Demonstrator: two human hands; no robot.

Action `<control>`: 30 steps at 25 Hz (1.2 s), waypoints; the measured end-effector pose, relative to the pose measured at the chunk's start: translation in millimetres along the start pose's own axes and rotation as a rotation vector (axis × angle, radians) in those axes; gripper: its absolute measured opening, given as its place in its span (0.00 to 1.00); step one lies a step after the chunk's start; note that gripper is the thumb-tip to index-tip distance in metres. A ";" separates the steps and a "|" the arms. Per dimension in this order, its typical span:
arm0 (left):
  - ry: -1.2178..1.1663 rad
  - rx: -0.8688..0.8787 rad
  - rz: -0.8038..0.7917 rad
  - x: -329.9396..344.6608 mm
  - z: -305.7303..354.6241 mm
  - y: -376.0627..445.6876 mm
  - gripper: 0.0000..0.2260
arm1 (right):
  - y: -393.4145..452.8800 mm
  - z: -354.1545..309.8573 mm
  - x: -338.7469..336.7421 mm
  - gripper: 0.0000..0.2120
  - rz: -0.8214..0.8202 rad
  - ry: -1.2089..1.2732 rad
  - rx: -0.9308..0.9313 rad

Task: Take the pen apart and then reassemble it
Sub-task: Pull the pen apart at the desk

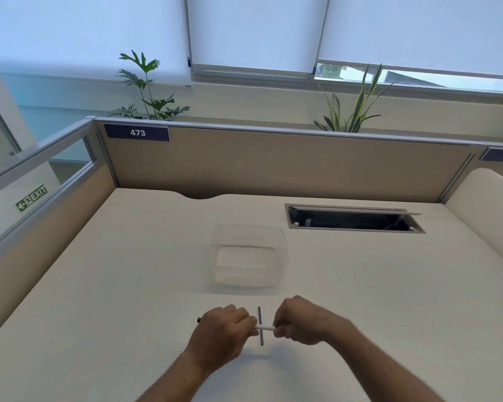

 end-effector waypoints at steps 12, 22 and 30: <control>-0.042 -0.079 -0.096 4.5 -10.8 1.1 0.09 | -4.4 -14.4 -3.0 0.11 0.309 -0.227 -0.118; -0.141 -0.196 -0.370 20.0 -20.0 12.8 0.10 | -12.3 -21.8 -9.4 0.11 0.424 -0.332 -0.231; -0.379 -0.325 -0.513 19.0 -33.8 22.2 0.14 | -13.2 -25.1 -12.0 0.10 0.420 -0.347 -0.195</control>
Point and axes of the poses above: each hand's wrist, its own y-axis towards the middle knuckle, its own x-axis out of the palm, z = x × y, the point moved 10 cm from there along y, towards the middle knuckle, and after that the axes turned 5 degrees about -y, right-handed, at the moved point
